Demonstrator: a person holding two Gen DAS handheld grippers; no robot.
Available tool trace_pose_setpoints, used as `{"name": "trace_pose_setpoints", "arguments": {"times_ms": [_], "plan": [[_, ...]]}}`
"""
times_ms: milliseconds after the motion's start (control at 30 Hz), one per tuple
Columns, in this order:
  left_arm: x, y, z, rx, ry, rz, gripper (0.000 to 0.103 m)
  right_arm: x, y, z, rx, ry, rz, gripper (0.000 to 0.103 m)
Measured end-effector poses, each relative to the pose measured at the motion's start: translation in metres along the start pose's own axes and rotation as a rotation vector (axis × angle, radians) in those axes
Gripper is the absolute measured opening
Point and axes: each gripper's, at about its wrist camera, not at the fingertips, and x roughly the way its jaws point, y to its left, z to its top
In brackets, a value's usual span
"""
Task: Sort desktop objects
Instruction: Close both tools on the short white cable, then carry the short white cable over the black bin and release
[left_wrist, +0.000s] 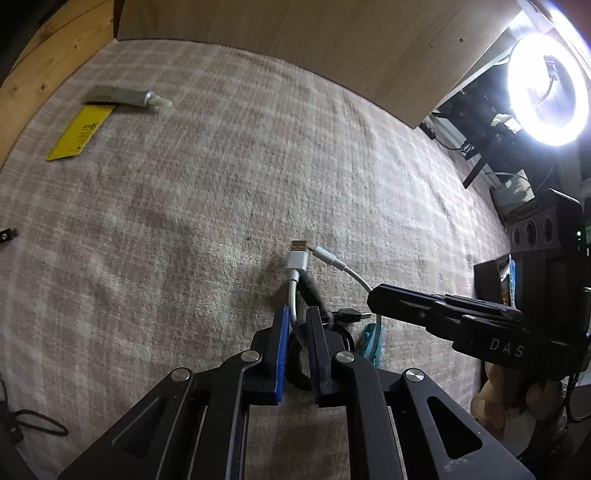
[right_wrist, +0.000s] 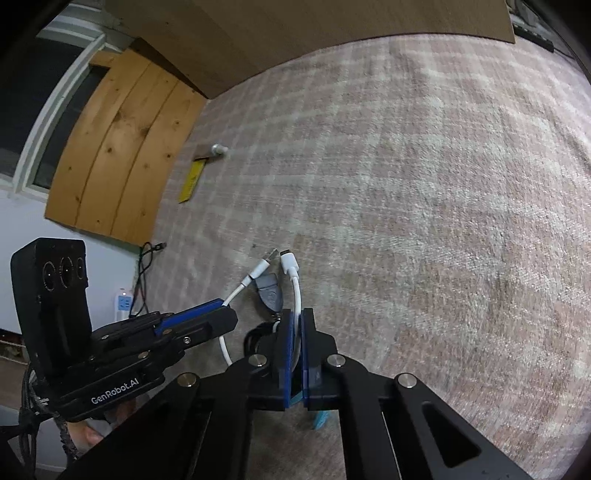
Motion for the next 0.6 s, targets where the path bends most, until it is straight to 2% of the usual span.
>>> {"name": "trace_pose_setpoints", "arguments": {"times_ms": [100, 300, 600], "plan": [[-0.015, 0.002, 0.000, 0.005, -0.025, 0.000, 0.008, -0.008, 0.003, -0.002, 0.013, -0.019, 0.042, 0.004], [-0.036, -0.021, 0.003, 0.038, -0.074, -0.010, 0.008, -0.033, 0.012, -0.007, 0.013, -0.070, 0.095, 0.004], [-0.047, -0.092, 0.007, 0.156, -0.096, -0.085, 0.007, -0.101, -0.003, -0.026, 0.045, -0.194, 0.101, 0.003]]}}
